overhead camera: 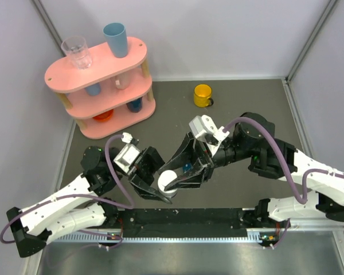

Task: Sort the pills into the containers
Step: Screw the lid of the pill bottle onto the pill bottle.

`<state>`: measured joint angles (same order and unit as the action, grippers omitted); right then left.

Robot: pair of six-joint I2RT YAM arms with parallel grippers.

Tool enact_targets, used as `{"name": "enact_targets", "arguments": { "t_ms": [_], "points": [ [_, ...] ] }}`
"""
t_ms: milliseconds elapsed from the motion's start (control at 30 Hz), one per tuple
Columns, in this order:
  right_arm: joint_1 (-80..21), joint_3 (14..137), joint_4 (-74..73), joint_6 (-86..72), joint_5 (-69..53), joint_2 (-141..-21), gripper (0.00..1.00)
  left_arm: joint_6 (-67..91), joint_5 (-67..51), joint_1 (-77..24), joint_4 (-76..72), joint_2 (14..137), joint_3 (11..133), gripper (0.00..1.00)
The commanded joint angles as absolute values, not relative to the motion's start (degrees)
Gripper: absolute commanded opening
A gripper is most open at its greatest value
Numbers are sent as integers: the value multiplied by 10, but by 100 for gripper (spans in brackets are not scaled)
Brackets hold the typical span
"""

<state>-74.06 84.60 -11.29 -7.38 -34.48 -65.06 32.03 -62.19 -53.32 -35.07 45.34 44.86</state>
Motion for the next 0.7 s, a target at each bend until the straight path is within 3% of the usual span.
{"name": "enact_targets", "arguments": {
  "t_ms": [0,667],
  "points": [
    [-744,903,-96,-79,-471,-656,0,380,-700,-534,-443,466,463,0],
    [-744,983,-101,-75,-584,-693,0,426,-746,-553,-485,512,477,0]
  ]
}}
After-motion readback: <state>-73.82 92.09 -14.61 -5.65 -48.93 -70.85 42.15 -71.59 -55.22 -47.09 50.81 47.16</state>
